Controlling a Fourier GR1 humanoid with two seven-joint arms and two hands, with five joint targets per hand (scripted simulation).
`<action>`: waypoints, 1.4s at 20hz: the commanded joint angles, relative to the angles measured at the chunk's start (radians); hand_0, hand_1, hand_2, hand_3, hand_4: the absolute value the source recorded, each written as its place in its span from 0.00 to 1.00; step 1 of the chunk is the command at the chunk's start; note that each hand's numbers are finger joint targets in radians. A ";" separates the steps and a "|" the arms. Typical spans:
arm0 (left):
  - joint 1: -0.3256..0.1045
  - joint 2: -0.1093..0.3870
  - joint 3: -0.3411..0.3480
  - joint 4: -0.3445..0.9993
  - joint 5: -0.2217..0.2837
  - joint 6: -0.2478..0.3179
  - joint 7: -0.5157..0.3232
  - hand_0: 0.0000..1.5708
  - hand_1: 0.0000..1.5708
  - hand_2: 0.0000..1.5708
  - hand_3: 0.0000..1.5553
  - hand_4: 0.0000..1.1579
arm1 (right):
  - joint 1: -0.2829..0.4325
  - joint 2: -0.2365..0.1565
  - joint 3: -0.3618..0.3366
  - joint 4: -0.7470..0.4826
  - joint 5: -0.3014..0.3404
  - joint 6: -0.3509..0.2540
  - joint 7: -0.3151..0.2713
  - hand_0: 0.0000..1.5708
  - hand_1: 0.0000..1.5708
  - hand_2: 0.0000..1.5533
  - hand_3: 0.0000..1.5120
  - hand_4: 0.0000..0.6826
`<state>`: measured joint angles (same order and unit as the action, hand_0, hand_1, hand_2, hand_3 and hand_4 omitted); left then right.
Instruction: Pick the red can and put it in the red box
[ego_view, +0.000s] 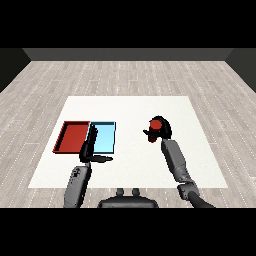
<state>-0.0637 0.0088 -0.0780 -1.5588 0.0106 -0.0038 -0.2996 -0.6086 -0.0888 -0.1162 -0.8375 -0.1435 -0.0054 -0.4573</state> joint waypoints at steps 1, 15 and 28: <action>-0.077 -0.008 -0.113 0.034 -0.003 0.086 0.066 0.00 0.00 0.00 0.00 0.00 | 0.063 0.015 0.019 -0.116 -0.013 0.003 0.036 0.90 0.90 0.93 0.94 0.96; -0.111 -0.009 -0.312 0.104 0.084 0.201 0.013 0.00 0.00 0.00 0.00 0.00 | 0.204 0.089 0.367 -0.405 -0.043 -0.262 0.087 0.90 0.90 0.91 0.93 0.93; -0.194 -0.009 -0.437 0.155 0.098 0.334 0.078 0.00 0.00 0.00 0.00 0.00 | 0.201 0.089 0.529 -0.536 -0.068 -0.385 0.175 0.90 0.90 0.92 0.93 0.90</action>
<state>-0.2587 0.0000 -0.4443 -1.4217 0.1022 0.2714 -0.2190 -0.4093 -0.0004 0.3853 -1.3113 -0.2264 -0.3558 -0.3430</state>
